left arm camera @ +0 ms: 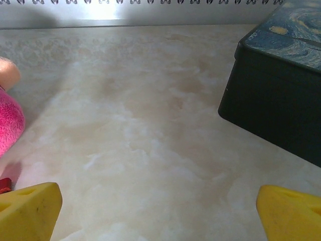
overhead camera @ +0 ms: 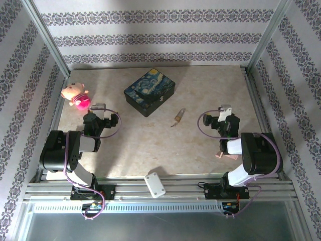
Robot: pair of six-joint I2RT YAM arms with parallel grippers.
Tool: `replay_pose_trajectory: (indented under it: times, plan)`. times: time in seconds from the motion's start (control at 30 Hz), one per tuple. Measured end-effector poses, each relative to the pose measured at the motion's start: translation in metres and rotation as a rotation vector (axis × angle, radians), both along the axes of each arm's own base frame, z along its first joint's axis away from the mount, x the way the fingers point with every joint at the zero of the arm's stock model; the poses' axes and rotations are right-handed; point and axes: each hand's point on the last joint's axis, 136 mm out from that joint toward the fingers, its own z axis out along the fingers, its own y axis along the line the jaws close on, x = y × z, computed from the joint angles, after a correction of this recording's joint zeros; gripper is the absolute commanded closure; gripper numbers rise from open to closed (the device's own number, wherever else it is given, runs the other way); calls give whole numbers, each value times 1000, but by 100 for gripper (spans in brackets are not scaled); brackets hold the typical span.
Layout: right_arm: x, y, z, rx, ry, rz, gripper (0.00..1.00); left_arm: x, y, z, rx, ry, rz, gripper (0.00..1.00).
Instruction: Unlock the padlock with the key
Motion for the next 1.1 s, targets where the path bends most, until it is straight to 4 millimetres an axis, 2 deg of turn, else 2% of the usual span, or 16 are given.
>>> replay_pose_trajectory:
  times: [0.17, 0.47, 0.73, 1.1]
  plan:
    - [5, -3, 7, -4, -18, -19, 2, 0, -1, 0, 2, 0, -6, 1]
    - [5, -5, 7, -8, -18, -30, 2, 0, -5, 0, -2, -1, -29, 1]
    - [5, -5, 7, -8, -18, -31, 2, -2, -17, 1, -2, -7, -103, 1]
    - [5, -6, 7, -8, -18, -31, 2, -2, -18, 2, -5, -10, -113, 1]
